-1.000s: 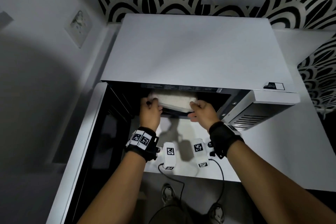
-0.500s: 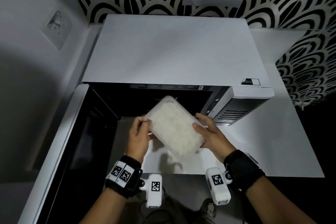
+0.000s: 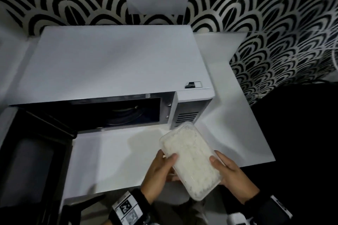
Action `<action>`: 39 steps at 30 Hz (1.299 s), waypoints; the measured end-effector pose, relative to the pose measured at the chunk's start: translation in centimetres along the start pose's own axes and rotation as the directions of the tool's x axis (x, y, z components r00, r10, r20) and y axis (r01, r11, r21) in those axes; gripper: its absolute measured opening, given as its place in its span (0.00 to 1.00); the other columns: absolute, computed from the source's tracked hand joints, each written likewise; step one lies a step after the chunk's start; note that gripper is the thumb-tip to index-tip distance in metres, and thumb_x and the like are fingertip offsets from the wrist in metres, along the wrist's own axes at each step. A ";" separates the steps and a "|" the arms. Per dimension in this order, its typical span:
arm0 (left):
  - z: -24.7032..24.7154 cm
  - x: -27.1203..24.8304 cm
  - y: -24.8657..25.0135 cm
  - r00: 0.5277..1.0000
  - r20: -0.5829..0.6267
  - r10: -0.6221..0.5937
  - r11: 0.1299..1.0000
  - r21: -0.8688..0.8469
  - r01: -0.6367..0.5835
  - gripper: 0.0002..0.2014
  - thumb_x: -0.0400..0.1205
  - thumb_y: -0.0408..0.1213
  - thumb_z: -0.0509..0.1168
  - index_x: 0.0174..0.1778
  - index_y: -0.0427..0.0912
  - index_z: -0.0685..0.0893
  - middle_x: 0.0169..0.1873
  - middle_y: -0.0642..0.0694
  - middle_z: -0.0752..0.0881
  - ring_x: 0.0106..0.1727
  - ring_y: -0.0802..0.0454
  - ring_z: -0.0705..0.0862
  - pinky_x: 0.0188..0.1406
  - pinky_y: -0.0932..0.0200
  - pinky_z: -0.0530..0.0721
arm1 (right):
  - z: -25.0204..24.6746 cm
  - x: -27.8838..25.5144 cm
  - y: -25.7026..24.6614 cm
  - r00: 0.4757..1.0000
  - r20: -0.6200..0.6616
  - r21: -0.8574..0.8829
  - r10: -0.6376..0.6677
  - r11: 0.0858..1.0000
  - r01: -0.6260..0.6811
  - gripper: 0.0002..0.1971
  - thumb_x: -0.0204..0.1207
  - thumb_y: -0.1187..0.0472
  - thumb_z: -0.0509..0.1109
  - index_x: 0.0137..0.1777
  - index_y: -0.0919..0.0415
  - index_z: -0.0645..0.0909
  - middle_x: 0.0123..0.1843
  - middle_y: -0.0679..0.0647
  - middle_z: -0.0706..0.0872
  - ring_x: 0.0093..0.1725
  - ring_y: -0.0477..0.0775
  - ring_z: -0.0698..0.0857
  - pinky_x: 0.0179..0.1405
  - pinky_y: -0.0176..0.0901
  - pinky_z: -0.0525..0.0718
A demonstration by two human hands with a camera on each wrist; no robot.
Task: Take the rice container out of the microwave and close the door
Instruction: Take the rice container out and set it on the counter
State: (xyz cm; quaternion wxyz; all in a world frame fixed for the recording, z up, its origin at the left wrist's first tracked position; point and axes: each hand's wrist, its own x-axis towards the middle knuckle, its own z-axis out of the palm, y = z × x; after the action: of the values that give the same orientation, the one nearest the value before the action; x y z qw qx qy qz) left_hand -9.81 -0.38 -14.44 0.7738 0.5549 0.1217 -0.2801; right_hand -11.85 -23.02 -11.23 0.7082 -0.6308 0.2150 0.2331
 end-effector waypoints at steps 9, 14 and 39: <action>11.8 7.5 -0.7 1.000 0.006 0.026 0.980 0.199 -0.027 0.17 0.85 0.52 0.59 0.69 0.53 0.78 0.62 0.46 0.90 0.59 0.49 0.91 0.50 0.45 0.92 | -11.3 1.9 -3.9 1.000 0.008 0.043 -0.006 0.999 0.006 0.14 0.84 0.54 0.64 0.61 0.65 0.75 0.56 0.54 0.90 0.52 0.44 0.89 0.53 0.38 0.84; 17.8 11.0 0.2 0.997 0.000 0.074 0.979 0.189 -0.072 0.17 0.89 0.52 0.53 0.69 0.54 0.80 0.60 0.53 0.92 0.60 0.54 0.91 0.53 0.54 0.90 | -15.7 4.0 -7.4 0.997 -0.022 0.043 -0.068 0.997 0.069 0.11 0.88 0.61 0.54 0.49 0.46 0.75 0.44 0.28 0.81 0.34 0.17 0.81 0.35 0.13 0.75; 20.0 31.2 6.8 0.918 -0.341 0.202 0.881 0.472 -0.019 0.22 0.91 0.44 0.50 0.79 0.41 0.74 0.75 0.43 0.79 0.79 0.44 0.74 0.71 0.62 0.65 | -19.8 25.9 -14.4 0.985 -0.083 -0.374 -0.148 0.921 0.107 0.24 0.88 0.48 0.51 0.76 0.60 0.74 0.71 0.51 0.78 0.78 0.56 0.72 0.75 0.43 0.64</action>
State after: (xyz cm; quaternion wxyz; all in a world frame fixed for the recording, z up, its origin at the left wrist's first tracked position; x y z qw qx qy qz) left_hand 17.02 -26.70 -17.55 0.5968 0.7718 0.1670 -0.1424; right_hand 17.32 -42.59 -17.56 0.5781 -0.7769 0.1646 0.1876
